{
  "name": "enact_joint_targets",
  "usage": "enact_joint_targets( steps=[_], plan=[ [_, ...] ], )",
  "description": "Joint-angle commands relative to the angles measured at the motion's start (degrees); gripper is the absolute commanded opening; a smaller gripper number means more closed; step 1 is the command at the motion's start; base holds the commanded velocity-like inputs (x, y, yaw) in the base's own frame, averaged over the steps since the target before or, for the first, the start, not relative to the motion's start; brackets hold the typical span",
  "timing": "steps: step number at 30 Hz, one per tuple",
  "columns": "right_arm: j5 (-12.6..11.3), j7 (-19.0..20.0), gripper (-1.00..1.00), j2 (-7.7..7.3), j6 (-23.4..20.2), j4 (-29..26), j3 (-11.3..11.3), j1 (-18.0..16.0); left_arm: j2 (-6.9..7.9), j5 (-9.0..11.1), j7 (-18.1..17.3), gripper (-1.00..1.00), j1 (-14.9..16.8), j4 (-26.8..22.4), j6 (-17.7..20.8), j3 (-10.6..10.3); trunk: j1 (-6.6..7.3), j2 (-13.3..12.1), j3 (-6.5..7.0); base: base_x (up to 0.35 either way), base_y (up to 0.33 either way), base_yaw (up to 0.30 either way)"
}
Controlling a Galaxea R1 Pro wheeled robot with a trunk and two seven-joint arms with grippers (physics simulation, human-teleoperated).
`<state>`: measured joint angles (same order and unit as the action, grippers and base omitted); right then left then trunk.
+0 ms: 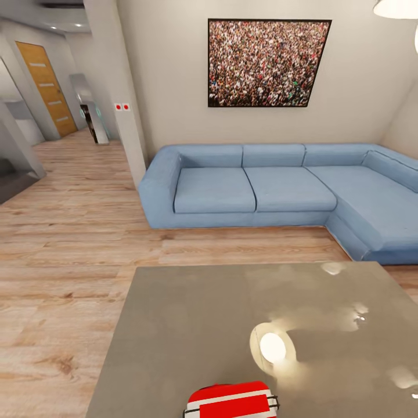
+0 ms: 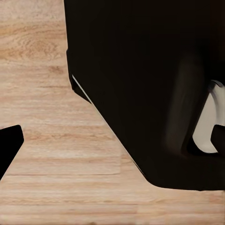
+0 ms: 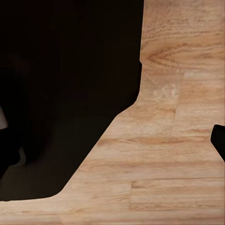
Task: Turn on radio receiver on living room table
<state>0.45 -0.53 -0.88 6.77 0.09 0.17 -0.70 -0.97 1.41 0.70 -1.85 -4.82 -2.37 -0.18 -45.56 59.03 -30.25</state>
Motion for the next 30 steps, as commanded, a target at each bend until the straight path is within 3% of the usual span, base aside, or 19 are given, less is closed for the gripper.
enact_joint_targets(
  steps=[1, 30],
  plan=[
    [0.02, 0.00, 1.00, 0.00, 0.00, 0.00, 0.00, 0.00, 0.00, 0.00, 0.00, 1.00, 0.00, 0.00, 0.00, 0.00, 0.23, -0.42, 0.19, 0.000, 0.000, 0.000],
    [0.16, 0.00, 1.00, 0.25, -0.16, 0.00, 0.18, 0.00, -0.07, 0.00, 0.00, 1.00, 0.00, -0.01, -0.09, 0.00, 6.60, -12.05, 5.39, 0.000, 0.000, 0.000]
  ],
)
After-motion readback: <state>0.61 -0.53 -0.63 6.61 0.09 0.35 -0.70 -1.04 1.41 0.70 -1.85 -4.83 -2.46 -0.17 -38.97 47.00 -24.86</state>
